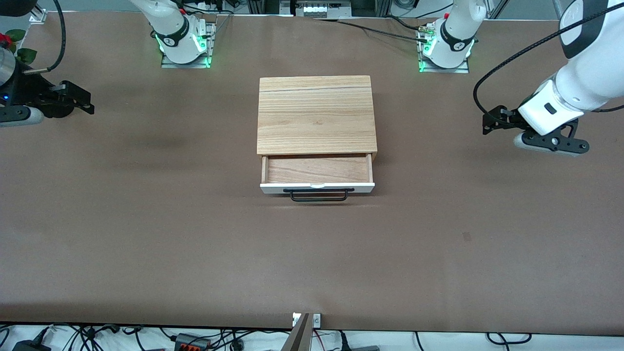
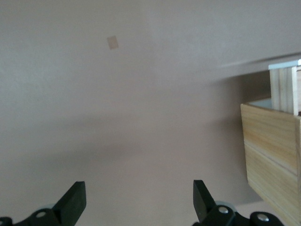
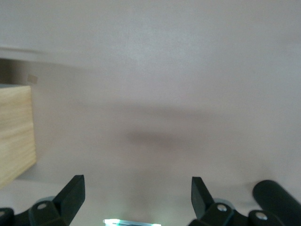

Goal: Pull top drawer with both arms simultaneously

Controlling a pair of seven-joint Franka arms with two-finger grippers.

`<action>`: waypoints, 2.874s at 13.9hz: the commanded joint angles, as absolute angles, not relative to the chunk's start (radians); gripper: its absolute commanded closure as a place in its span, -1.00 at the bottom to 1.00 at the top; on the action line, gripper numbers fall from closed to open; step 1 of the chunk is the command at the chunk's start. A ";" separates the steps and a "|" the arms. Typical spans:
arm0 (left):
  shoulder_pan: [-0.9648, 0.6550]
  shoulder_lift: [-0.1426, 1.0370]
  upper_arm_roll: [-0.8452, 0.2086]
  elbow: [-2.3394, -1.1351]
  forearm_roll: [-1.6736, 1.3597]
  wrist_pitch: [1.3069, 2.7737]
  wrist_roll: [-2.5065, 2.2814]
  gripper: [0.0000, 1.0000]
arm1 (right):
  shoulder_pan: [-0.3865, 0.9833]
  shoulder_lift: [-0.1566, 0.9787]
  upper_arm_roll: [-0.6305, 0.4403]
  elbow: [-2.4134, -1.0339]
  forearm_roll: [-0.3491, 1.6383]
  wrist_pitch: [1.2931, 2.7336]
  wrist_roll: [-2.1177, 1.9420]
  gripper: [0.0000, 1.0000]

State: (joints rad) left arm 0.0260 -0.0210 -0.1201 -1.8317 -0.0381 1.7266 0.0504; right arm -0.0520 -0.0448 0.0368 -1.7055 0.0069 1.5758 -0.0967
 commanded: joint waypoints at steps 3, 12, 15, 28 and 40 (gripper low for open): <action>0.031 -0.049 -0.132 -1.871 -0.035 1.753 0.040 -1.00 | -0.034 -0.043 0.032 -1.703 0.017 1.583 0.050 -1.00; 0.031 -0.043 -0.135 -1.868 -0.037 1.744 0.038 -1.00 | -0.029 -0.021 0.025 -1.663 -0.001 1.574 0.052 -1.00; 0.031 -0.041 -0.133 -1.868 -0.037 1.744 0.040 -1.00 | -0.029 -0.021 0.026 -1.661 -0.002 1.571 0.052 -1.00; 0.031 -0.052 -0.166 -1.668 -0.025 1.488 0.049 -1.00 | -0.031 -0.021 0.026 -1.661 -0.002 1.562 0.052 -1.00; 0.014 -0.052 -0.155 -1.684 -0.037 1.519 -0.087 -1.00 | -0.031 -0.021 0.026 -1.661 -0.002 1.559 0.052 -1.00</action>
